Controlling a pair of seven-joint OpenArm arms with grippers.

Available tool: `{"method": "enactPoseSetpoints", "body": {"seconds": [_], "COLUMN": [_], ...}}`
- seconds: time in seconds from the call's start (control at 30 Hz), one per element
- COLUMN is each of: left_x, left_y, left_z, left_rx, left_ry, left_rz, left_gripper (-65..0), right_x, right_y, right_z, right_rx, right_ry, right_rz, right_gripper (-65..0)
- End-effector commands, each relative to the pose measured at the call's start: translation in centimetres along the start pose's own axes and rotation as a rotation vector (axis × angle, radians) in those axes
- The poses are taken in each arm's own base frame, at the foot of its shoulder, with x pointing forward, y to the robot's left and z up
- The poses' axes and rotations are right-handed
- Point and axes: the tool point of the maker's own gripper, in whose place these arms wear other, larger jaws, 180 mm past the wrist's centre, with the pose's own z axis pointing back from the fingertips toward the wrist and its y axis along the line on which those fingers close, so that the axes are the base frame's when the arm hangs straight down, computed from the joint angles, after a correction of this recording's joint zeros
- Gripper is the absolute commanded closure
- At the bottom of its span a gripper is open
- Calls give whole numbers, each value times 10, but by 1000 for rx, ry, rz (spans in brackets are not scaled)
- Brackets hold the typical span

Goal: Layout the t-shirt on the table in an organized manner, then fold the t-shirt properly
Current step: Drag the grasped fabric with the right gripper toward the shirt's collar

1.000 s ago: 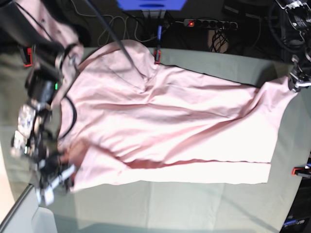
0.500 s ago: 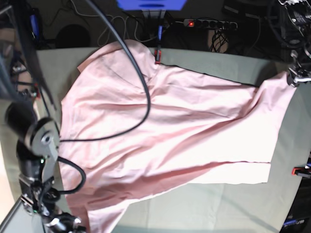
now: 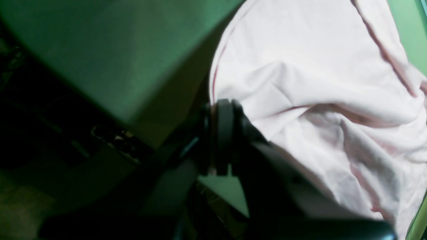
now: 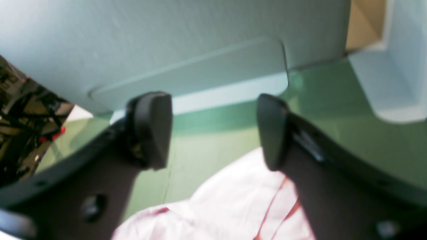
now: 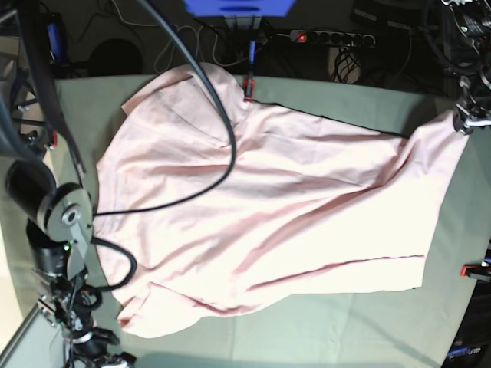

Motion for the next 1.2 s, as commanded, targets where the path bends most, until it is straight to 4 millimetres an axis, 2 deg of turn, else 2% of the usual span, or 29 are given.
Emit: {"method": "enactPoseSetpoints", "body": {"seconds": [0.0, 0.13, 0.2, 0.3, 0.43, 0.53, 0.57, 0.7, 0.83, 0.97, 1.07, 1.17], "left_x": [15, 15, 17, 17, 18, 18, 18, 18, 24, 32, 38, 42], "left_y": [-3, -3, -5, -6, -6, -6, -6, -6, -13, -21, -27, -32], "left_z": [4, 4, 4, 3, 3, 3, 3, 3, -1, -4, -6, -7], "left_rx": [-11, -11, -15, -17, -18, -17, -17, -19, -31, -50, -64, -73], "left_ry": [-36, -36, -40, -42, -43, -42, -42, -43, -58, -77, -92, -100], "left_rz": [-19, -19, -18, -18, -17, -16, -16, -16, -12, -8, -6, -6], "left_gripper": [-1, -1, -1, -1, -1, -1, -1, -1, -1, -1, -1, -1], "right_x": [44, 9, -16, -64, -117, -139, -147, -149, -149, -161, -171, -191], "right_y": [4, -30, -58, -89, -134, -157, -156, -155, -132, -103, -86, -73], "right_z": [-3, 11, 24, 47, 93, 132, 142, 185, 225, 261, 287, 311], "right_rx": [13, -41, -86, -140, -221, -271, -274, -287, -274, -267, -269, -271], "right_ry": [-98, -28, 41, 162, 258, 246, 247, 243, 257, 289, 322, 377], "right_rz": [5, 16, 18, 14, 49, 60, 63, 119, 179, 204, 213, 190], "right_gripper": [-446, -427, -412, -401, -402, -404, -404, -404, -404, -404, -404, -404]}}
